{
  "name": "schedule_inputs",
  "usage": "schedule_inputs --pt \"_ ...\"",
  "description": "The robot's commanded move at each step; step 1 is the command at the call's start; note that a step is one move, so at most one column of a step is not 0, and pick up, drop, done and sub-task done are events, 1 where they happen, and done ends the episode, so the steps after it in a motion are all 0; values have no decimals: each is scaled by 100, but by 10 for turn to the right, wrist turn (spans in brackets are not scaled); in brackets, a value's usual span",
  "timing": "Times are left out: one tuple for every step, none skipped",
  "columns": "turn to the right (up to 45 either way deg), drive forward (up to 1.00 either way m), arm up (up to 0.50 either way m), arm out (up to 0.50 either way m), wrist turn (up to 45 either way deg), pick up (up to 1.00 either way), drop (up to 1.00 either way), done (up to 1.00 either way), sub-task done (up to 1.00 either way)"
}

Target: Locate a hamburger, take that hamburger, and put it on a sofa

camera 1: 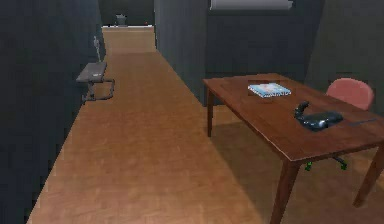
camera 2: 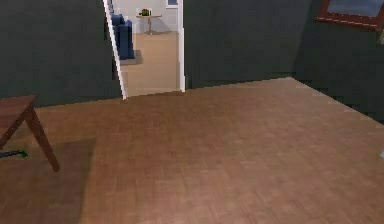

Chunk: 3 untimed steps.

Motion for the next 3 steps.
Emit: schedule_inputs --pt "-90 0 0 0 0 0 0 0 0" --pt "-30 0 0 0 0 0 0 0 0" --pt "0 100 0 0 0 0 0 0 0"
